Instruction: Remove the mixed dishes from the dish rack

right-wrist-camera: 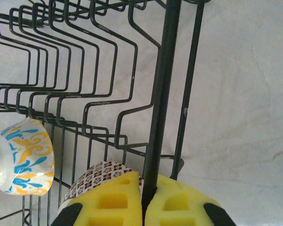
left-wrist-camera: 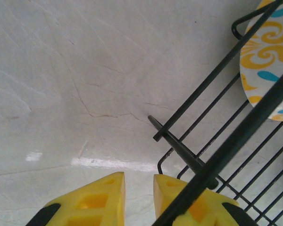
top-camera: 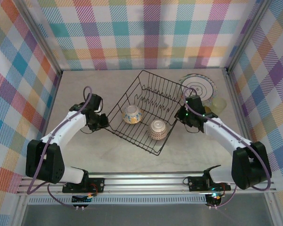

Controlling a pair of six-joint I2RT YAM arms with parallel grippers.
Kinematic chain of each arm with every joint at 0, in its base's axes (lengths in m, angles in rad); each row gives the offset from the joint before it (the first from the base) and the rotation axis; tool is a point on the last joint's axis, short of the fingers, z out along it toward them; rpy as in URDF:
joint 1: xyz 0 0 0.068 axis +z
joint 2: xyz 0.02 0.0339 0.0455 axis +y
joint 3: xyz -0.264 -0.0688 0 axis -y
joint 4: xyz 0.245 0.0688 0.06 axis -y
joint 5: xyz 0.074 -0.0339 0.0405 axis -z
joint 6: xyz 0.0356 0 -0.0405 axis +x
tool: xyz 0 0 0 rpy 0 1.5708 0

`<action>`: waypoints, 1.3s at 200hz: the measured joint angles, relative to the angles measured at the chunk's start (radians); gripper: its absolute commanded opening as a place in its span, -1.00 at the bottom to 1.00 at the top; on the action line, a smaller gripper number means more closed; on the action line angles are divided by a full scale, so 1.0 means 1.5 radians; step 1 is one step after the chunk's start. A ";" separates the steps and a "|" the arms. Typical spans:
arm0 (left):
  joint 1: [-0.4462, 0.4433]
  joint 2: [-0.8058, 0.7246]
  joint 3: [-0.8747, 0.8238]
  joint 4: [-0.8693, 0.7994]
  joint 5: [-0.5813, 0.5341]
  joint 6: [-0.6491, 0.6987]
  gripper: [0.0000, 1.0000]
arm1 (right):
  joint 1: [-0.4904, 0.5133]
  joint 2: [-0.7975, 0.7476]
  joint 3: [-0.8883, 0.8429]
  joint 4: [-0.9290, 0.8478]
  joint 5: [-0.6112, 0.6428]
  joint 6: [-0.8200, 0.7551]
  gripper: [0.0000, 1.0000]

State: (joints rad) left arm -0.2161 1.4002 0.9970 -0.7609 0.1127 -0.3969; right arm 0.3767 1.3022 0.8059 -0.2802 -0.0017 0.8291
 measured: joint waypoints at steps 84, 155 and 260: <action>0.060 0.116 0.132 -0.054 -0.014 0.041 -1.00 | 0.129 -0.097 -0.085 0.015 0.089 0.138 -1.00; 0.084 0.209 0.235 -0.051 -0.042 0.040 -1.00 | 0.267 -0.106 -0.103 0.037 0.181 0.248 -0.94; 0.098 0.295 0.326 0.005 -0.011 0.034 -1.00 | 0.365 -0.094 -0.105 0.039 0.215 0.193 0.19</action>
State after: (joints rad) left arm -0.0692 1.8431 1.4864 -0.7528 0.0956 -0.3466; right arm 0.9245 1.1610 0.6491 -0.2218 0.3206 1.1183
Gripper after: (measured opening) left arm 0.105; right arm 0.524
